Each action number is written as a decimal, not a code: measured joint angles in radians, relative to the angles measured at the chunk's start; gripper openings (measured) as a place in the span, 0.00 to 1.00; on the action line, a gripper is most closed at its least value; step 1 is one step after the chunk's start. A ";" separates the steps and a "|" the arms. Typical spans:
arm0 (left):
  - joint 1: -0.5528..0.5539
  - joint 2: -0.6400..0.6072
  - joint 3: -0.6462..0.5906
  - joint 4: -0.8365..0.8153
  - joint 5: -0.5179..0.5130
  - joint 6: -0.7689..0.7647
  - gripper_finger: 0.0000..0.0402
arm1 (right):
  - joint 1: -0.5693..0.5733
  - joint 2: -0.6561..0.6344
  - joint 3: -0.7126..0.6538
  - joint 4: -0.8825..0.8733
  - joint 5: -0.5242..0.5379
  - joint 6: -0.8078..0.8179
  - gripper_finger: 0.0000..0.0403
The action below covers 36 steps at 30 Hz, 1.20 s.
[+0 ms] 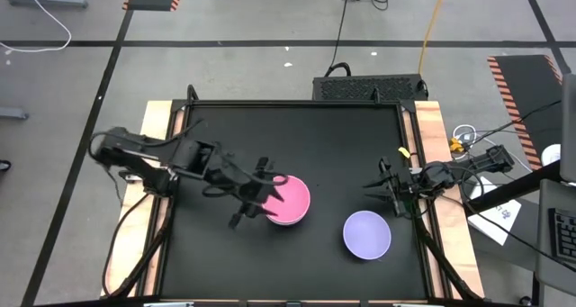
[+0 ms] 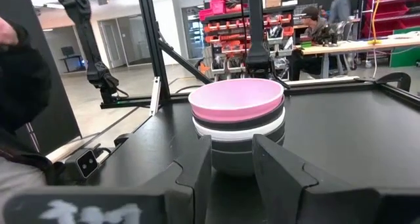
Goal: Nest bowls inside each other
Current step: Stack the light purple bowl on top of the stacked pink bowl
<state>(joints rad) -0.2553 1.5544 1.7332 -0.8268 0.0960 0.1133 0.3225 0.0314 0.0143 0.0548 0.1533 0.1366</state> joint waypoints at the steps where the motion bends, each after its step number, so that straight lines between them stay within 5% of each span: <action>1: -0.005 -0.029 -0.050 0.045 0.007 0.013 0.41 | 0.000 0.002 0.000 0.003 0.001 0.002 0.26; 7: 0.029 -0.157 -0.297 0.215 -0.006 0.068 0.04 | 0.000 0.004 0.000 0.020 0.003 0.016 0.26; 18: 0.136 -0.284 -0.713 0.676 0.150 0.170 0.02 | 0.000 0.004 0.000 0.044 0.003 0.010 0.26; 36: 0.319 -0.872 -1.172 0.738 0.273 0.006 0.01 | 0.000 0.015 0.000 0.047 0.032 0.028 0.26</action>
<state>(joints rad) 0.0635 0.6827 0.5610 -0.0884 0.3690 0.1196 0.3222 0.0468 0.0143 0.1016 0.1856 0.1642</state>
